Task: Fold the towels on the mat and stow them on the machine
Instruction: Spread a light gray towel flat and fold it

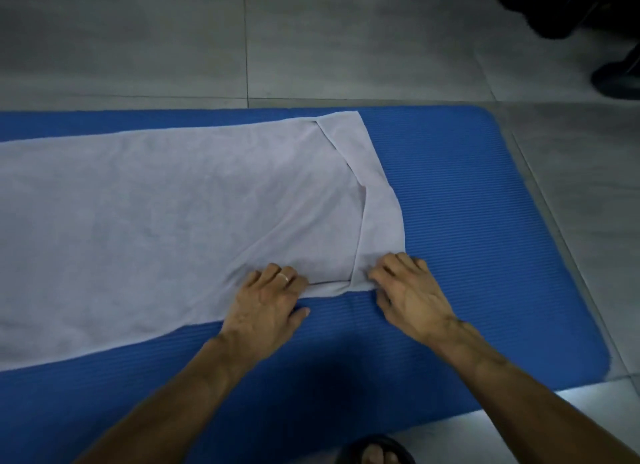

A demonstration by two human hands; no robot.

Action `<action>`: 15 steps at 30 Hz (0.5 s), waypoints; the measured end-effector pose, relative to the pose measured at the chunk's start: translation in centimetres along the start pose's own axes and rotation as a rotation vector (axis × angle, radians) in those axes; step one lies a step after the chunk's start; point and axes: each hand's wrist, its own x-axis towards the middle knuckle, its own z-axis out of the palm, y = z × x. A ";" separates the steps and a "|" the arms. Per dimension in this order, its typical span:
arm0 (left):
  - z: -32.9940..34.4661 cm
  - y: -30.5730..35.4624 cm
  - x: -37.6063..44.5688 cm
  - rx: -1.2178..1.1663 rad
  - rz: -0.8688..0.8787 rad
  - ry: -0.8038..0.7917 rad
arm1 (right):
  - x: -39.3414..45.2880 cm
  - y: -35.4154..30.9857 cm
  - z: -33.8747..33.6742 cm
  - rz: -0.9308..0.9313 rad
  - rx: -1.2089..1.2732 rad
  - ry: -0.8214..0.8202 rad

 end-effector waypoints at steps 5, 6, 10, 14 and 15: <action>-1.4 1.4 0.9 0.042 -0.001 0.023 | -2.0 0.1 -1.7 0.070 0.182 0.200; -1.6 2.0 0.8 0.054 0.027 0.050 | -2.9 0.3 -1.9 0.078 0.202 0.234; -0.3 2.3 -0.8 0.182 0.121 0.133 | -5.7 0.6 0.3 0.128 0.186 0.237; -1.0 1.1 -1.6 0.116 0.187 0.167 | -5.5 0.4 0.9 0.217 0.193 0.316; -1.2 0.6 -1.9 0.095 0.235 0.133 | -5.6 0.3 0.8 0.221 0.170 0.316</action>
